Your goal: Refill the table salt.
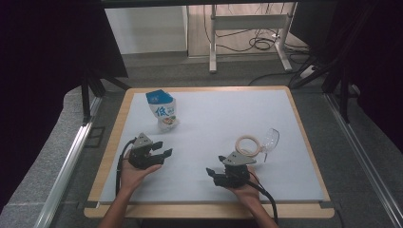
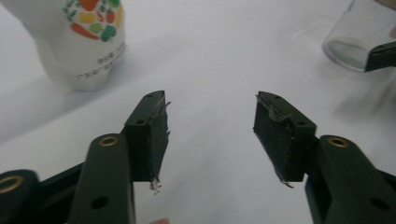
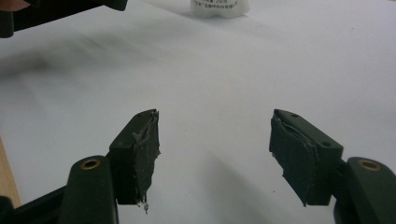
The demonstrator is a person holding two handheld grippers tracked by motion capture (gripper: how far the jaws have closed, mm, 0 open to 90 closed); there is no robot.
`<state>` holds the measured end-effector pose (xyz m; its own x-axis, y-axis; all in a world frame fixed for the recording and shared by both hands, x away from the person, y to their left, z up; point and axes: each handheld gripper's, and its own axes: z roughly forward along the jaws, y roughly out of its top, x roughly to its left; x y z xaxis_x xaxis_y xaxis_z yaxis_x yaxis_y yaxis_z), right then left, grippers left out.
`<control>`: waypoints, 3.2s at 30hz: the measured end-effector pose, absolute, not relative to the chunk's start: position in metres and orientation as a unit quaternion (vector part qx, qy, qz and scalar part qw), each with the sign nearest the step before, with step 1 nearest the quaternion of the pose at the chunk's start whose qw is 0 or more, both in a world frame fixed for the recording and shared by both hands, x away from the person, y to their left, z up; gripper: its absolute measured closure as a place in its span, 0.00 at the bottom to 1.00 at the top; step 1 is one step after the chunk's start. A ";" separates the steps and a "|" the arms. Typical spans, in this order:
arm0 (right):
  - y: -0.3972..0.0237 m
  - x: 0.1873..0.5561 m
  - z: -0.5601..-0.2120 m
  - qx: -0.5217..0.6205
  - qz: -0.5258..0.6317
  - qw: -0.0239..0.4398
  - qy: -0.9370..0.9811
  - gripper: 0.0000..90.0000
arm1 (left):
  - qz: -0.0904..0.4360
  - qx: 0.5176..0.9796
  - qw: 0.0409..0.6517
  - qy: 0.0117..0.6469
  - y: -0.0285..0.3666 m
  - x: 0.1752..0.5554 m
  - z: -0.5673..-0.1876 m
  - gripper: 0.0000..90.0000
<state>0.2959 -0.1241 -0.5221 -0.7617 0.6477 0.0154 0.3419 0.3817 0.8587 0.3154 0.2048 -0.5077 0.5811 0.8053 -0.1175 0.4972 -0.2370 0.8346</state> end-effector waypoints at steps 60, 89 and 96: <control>-0.127 0.295 -0.527 0.309 0.447 0.173 0.822 0.37 | 0.163 0.721 0.530 0.415 0.258 0.454 -0.464 0.99; -0.122 0.294 -0.525 0.295 0.453 0.185 0.821 0.37 | 0.142 0.721 0.565 0.376 0.232 0.415 -0.425 1.00; -0.109 0.295 -0.521 0.284 0.453 0.197 0.822 0.37 | 0.123 0.721 0.585 0.350 0.217 0.397 -0.414 1.00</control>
